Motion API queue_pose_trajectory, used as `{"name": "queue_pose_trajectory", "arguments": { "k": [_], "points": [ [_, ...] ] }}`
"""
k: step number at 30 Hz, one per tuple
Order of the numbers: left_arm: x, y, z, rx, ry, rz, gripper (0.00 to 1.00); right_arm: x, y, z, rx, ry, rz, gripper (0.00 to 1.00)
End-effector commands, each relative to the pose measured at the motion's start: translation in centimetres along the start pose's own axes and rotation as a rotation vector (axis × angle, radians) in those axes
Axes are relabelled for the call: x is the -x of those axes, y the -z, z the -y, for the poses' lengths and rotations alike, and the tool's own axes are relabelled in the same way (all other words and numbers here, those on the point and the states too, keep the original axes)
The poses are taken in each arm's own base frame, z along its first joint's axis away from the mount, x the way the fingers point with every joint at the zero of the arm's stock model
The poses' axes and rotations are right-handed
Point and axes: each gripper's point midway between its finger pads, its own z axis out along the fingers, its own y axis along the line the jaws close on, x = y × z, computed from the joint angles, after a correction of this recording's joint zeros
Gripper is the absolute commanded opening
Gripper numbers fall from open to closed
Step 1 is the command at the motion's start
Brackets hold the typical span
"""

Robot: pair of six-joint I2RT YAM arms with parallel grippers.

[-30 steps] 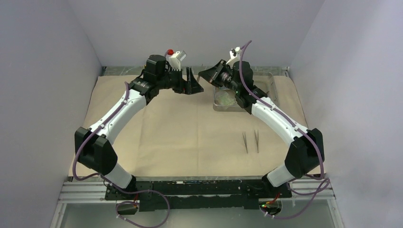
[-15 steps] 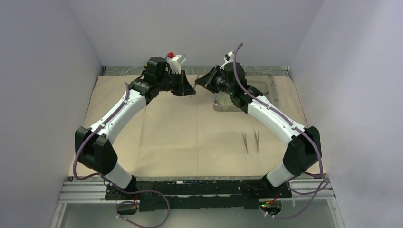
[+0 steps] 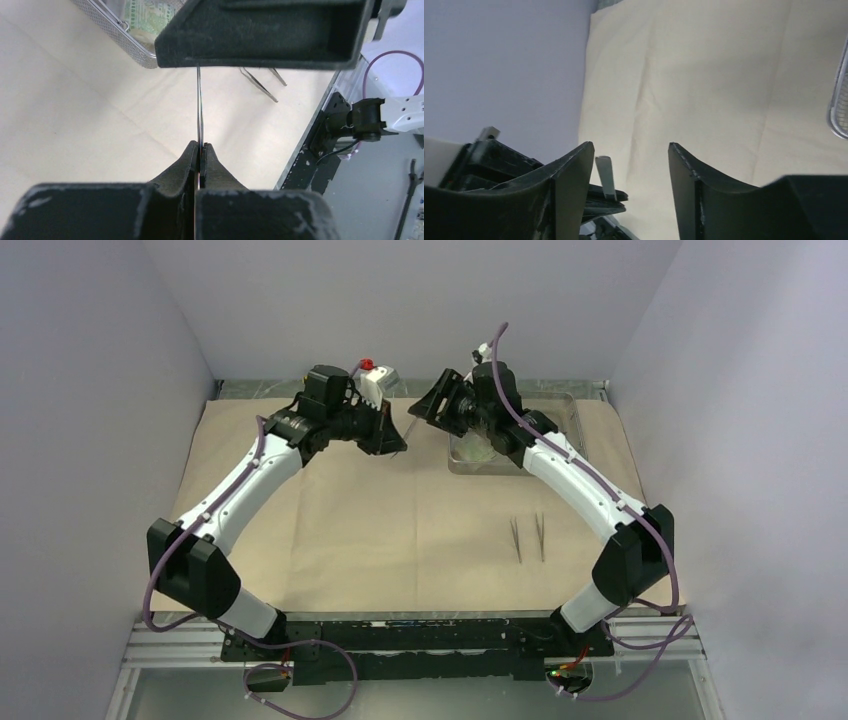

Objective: Open and lay out the surgical kit
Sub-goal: Place the medical item in the surgical kit.

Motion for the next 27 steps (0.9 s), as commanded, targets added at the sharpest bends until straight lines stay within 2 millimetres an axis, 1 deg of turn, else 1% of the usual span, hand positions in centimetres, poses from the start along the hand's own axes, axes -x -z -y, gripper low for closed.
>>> {"name": "queue_pose_trajectory", "arguments": {
  "k": [1,5,6,7,8,9,10,11,12,13,14,15,16,17,18,21,24,25,27],
  "points": [
    [1.9,2.2,1.4,-0.017,-0.222,0.04,0.0,1.2,1.3,-2.7,0.077,0.014,0.001,0.55],
    [2.2,2.7,1.8,-0.031,-0.285,0.037,0.0,0.6,1.0,-3.3,0.127,-0.027,-0.023,0.36],
    [2.3,2.8,2.0,-0.035,-0.291,0.041,0.0,0.5,0.9,-3.4,0.134,-0.036,-0.025,0.3],
    [2.5,2.9,2.1,-0.035,-0.294,0.048,0.0,1.3,2.8,-5.0,0.179,-0.032,0.006,0.24],
    [2.6,3.0,2.2,-0.035,-0.296,0.056,0.0,0.6,1.2,-3.9,0.156,-0.048,-0.016,0.18],
    [2.8,3.1,2.2,-0.026,-0.29,0.065,0.0,0.7,1.3,-3.9,0.159,-0.055,-0.01,0.11],
    [3.3,3.3,1.8,0.012,-0.265,0.08,0.0,0.8,1.5,-3.9,0.164,-0.06,0.004,0.06],
    [3.9,3.6,1.4,0.066,-0.198,0.097,0.05,1.1,1.7,-4.0,0.168,-0.071,0.023,0.0],
    [4.5,4.0,1.0,0.105,-0.156,0.114,0.23,1.6,2.2,-4.1,0.174,-0.082,0.055,0.0],
    [5.1,4.4,1.1,0.115,-0.117,0.131,0.4,2.1,2.9,-4.1,0.181,-0.101,0.095,0.0],
    [5.8,4.8,1.4,0.108,-0.077,0.154,0.58,2.7,3.5,-4.3,0.201,-0.111,0.136,0.0],
    [6.5,5.1,1.9,0.09,-0.027,0.181,0.74,3.6,4.3,-4.9,0.238,-0.11,0.184,0.0],
    [7.3,5.4,2.6,0.068,0.018,0.211,0.86,4.1,4.9,-5.4,0.27,-0.102,0.22,0.0],
    [7.8,5.7,3.1,0.049,0.06,0.233,0.95,4.8,5.7,-6.3,0.311,-0.087,0.252,0.0],
    [8.4,5.9,3.7,0.026,0.107,0.254,0.99,5.4,6.3,-7.1,0.35,-0.075,0.278,0.0],
    [9.6,6.2,5.0,-0.058,0.203,0.292,1.0,6.3,7.5,-8.7,0.442,-0.079,0.302,0.0],
    [9.9,6.7,6.6,-0.166,0.227,0.273,0.99,6.6,8.5,-10.2,0.535,-0.107,0.299,0.0],
    [10.1,7.1,6.9,-0.186,0.231,0.265,0.99,6.8,8.8,-10.6,0.561,-0.113,0.303,0.0],
    [10.3,8.0,7.4,-0.237,0.244,0.252,0.94,7.1,9.5,-11.2,0.598,-0.12,0.315,0.0]
  ]
}}
